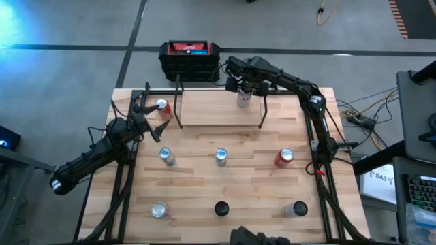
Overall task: Place canned beverage on shelf
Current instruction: Put the top red silver soda can on the shelf, then put the bottom red soda can on the shelf
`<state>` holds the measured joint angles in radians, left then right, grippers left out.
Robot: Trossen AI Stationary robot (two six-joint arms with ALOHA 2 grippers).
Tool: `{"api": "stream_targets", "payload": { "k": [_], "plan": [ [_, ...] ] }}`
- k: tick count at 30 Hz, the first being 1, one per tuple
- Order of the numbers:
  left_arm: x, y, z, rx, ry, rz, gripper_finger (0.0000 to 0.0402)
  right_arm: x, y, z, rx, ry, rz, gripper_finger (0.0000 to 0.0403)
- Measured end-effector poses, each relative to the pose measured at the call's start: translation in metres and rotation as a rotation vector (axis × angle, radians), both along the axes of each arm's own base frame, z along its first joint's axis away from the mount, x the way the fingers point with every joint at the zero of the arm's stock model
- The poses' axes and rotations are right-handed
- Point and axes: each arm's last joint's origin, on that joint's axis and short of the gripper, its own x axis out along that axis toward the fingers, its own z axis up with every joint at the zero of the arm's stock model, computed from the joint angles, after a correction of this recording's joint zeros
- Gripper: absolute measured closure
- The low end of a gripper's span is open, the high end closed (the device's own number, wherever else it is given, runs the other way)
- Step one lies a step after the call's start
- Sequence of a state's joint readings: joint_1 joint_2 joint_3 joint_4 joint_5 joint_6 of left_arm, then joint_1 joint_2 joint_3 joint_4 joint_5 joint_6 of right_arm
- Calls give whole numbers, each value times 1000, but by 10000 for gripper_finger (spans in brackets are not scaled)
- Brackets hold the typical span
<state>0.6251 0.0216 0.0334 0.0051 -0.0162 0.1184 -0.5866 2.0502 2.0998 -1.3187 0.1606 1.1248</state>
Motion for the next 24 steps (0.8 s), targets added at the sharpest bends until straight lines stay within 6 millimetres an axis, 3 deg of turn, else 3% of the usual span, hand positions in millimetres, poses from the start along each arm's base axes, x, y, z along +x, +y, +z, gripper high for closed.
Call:
{"api": "stream_targets", "payload": {
  "k": [12,24],
  "plan": [
    [0,0,0,0,0,0,3,9,17,-1,2,30,108,37],
    [0,0,0,0,0,0,3,35,84,1,-217,169,67,37]
  ]
}}
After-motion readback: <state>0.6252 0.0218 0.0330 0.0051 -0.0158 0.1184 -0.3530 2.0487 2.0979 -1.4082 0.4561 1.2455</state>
